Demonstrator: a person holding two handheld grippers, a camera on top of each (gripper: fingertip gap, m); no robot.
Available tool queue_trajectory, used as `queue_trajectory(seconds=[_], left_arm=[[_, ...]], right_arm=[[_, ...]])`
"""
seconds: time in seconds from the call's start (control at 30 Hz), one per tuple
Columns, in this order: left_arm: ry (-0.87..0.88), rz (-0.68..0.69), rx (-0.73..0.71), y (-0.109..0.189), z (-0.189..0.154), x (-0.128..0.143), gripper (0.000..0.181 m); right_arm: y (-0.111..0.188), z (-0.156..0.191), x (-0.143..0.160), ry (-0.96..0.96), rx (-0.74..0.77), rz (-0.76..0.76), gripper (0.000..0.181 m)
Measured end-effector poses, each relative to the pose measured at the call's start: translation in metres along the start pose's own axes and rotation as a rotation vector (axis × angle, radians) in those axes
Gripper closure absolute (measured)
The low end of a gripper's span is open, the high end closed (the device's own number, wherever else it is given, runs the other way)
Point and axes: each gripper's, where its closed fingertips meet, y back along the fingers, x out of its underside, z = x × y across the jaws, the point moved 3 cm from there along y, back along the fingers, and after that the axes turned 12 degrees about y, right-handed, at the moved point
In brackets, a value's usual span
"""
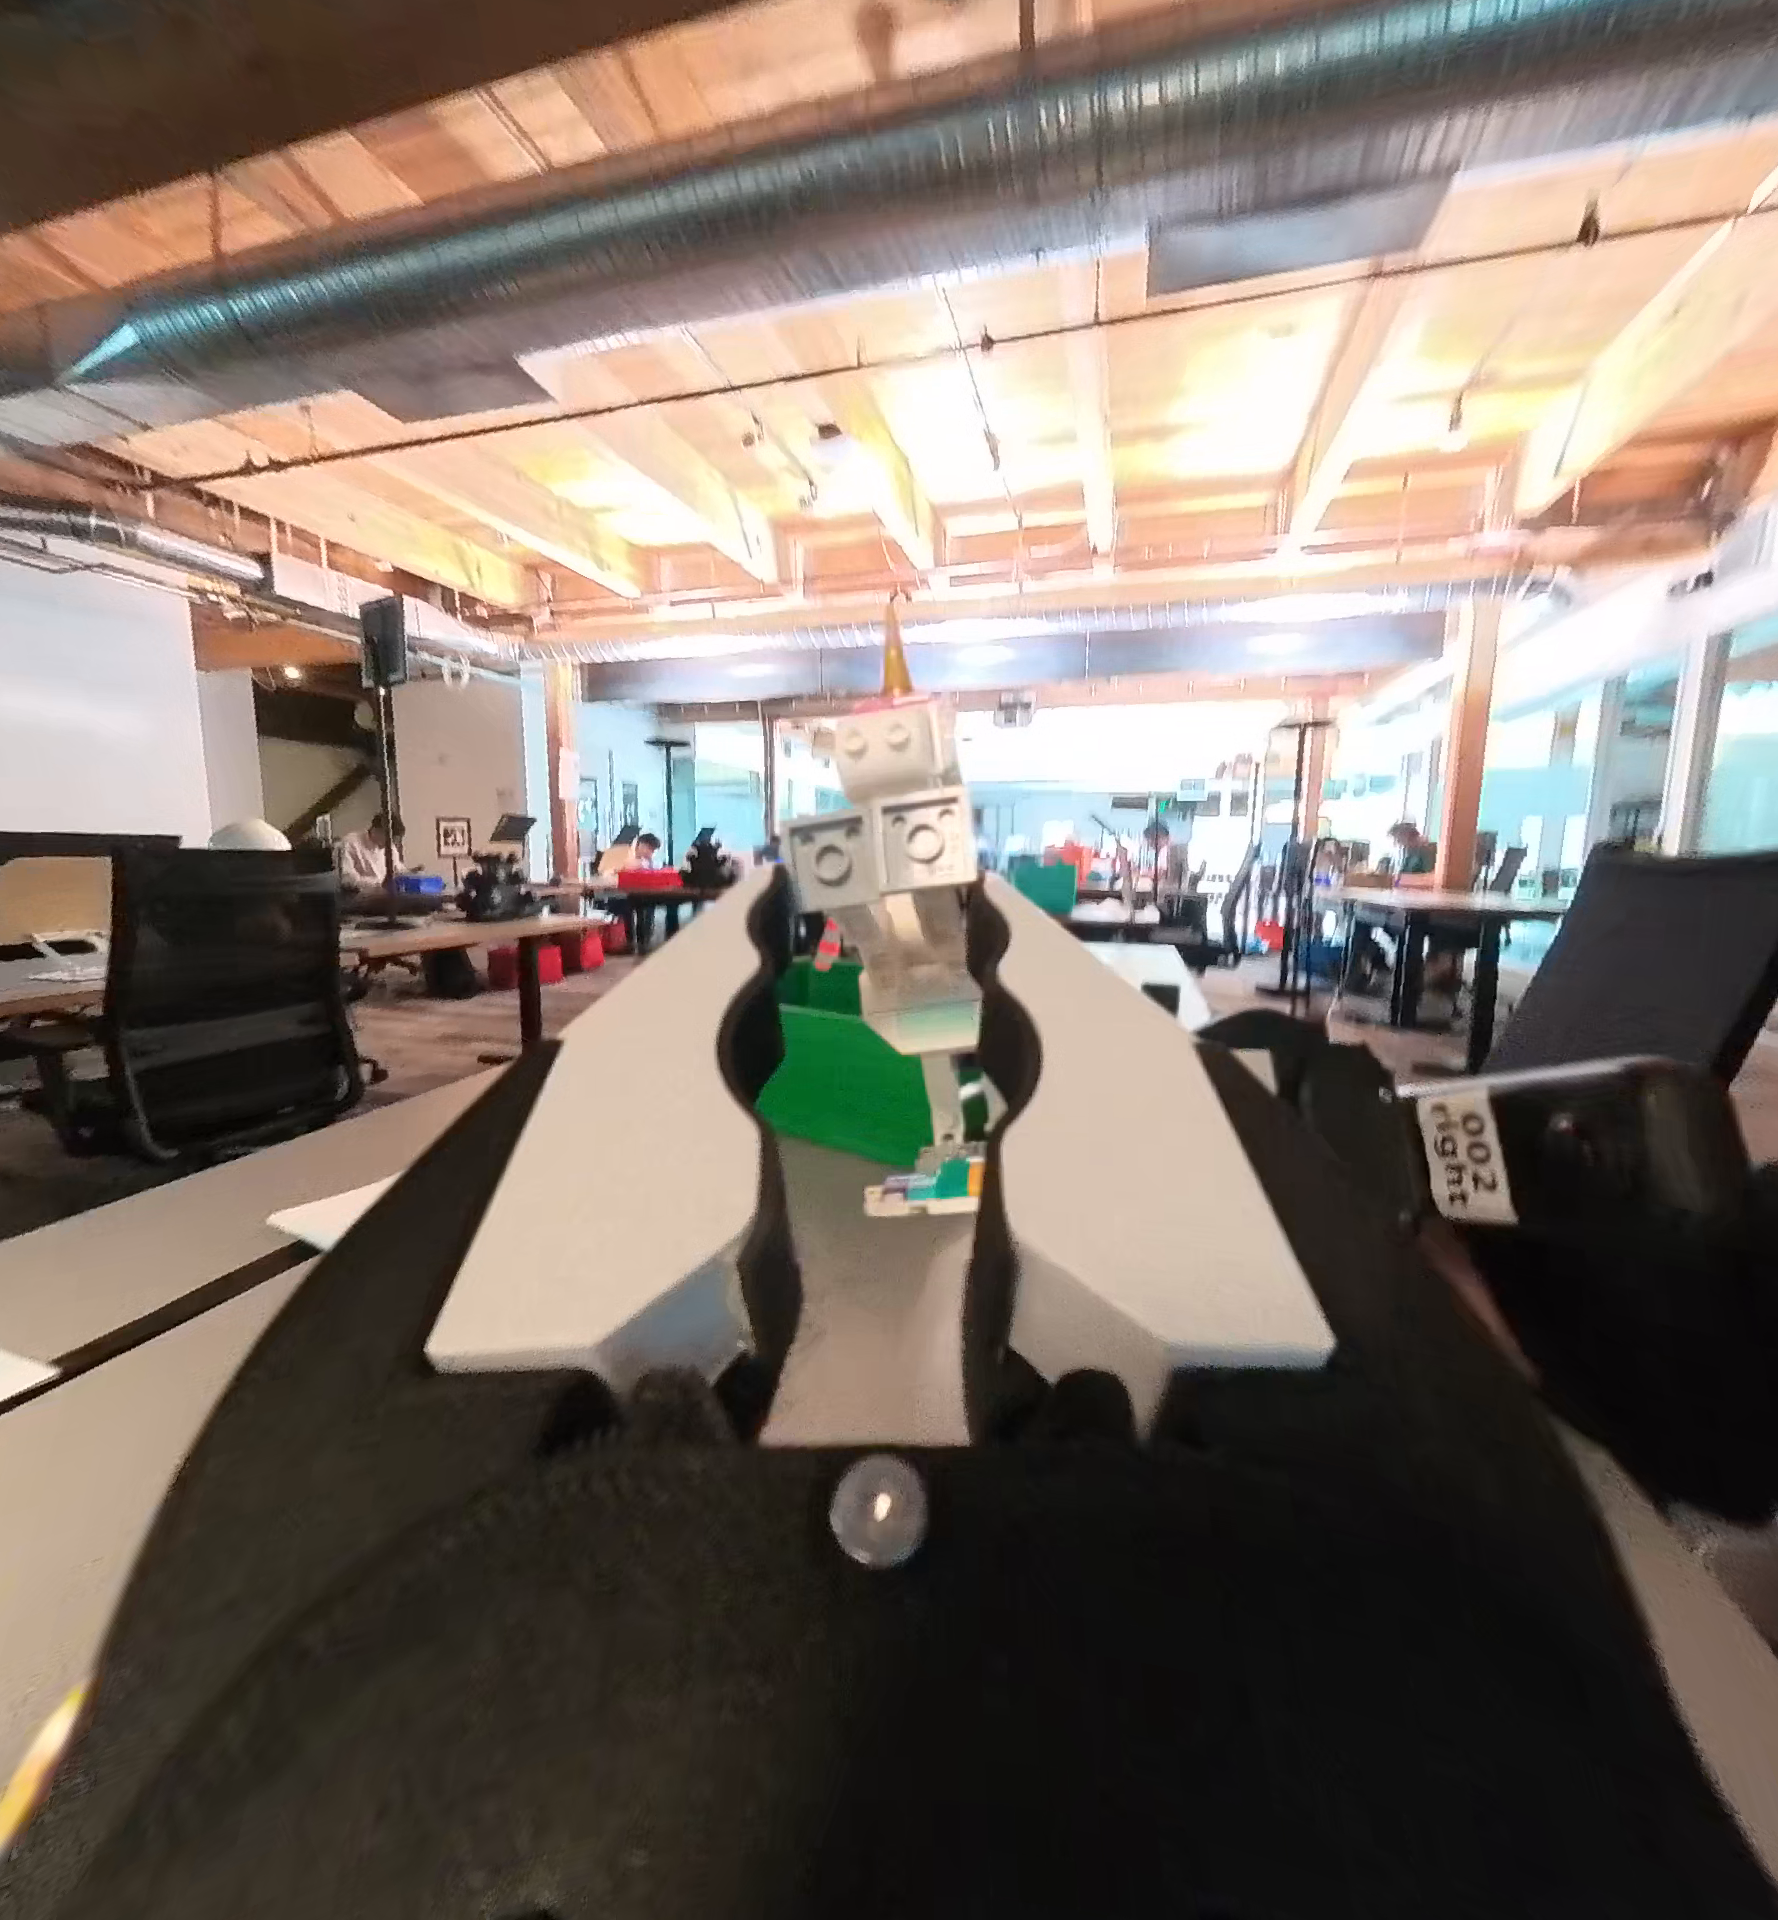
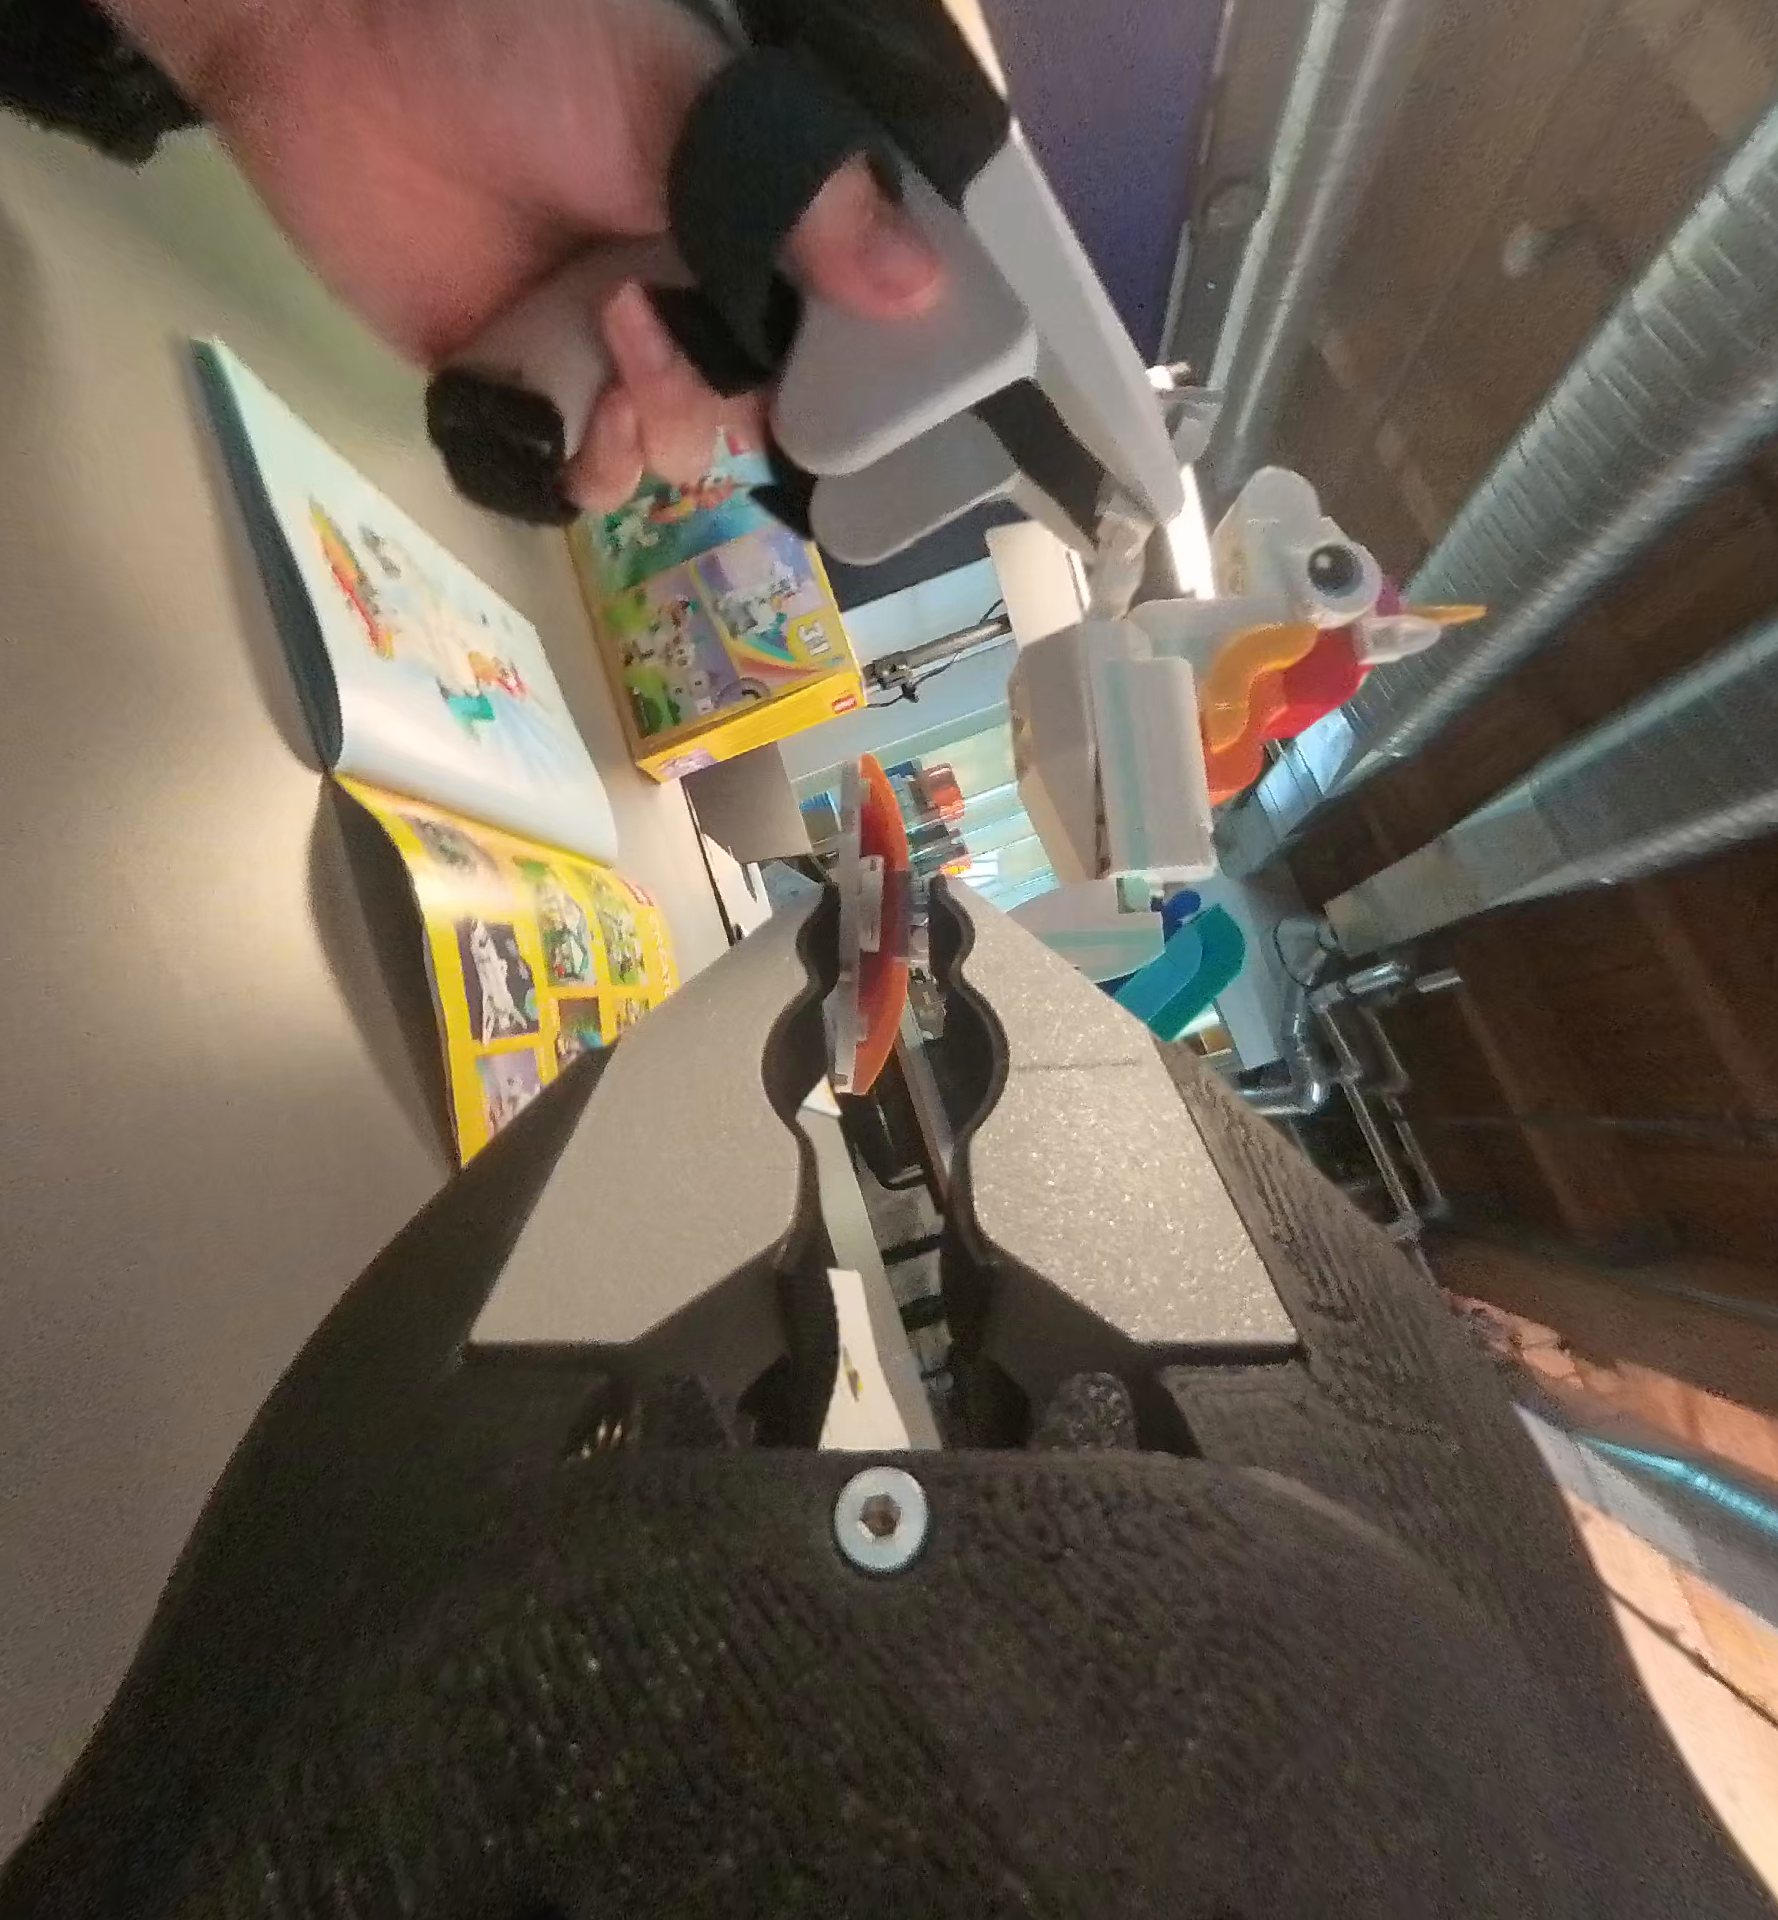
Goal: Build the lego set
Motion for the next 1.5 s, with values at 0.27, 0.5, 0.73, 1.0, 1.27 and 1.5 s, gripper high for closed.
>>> queue_trajectory(seconds=[0.27,0.5,0.73,1.0,1.27,1.5], left_arm=[[0.227,-0.167,0.061,-0.013,-0.009,0.007,0.148],[-0.097,0.034,-0.124,-0.003,0.001,0.024,0.108],[-1.052,0.319,-0.360,0.000,-0.004,0.033,0.137],[-1.049,0.417,-0.446,0.003,0.006,0.042,0.147],[-1.024,0.486,-0.356,-0.002,-0.003,0.071,0.147],[-0.922,0.322,-0.249,0.016,-0.015,0.061,0.140]], right_arm=[[0.001,-0.014,0.003,-0.069,0.087,0.035,0.167],[0.006,-0.010,0.018,-0.069,0.045,0.076,0.166],[0.003,0.009,0.019,0.022,-0.040,0.094,0.166],[0.002,0.011,0.022,0.028,-0.042,0.117,0.166],[0.003,0.005,0.026,0.008,-0.003,0.130,0.166],[0.005,0.013,0.023,0.022,-0.052,0.090,0.166]])
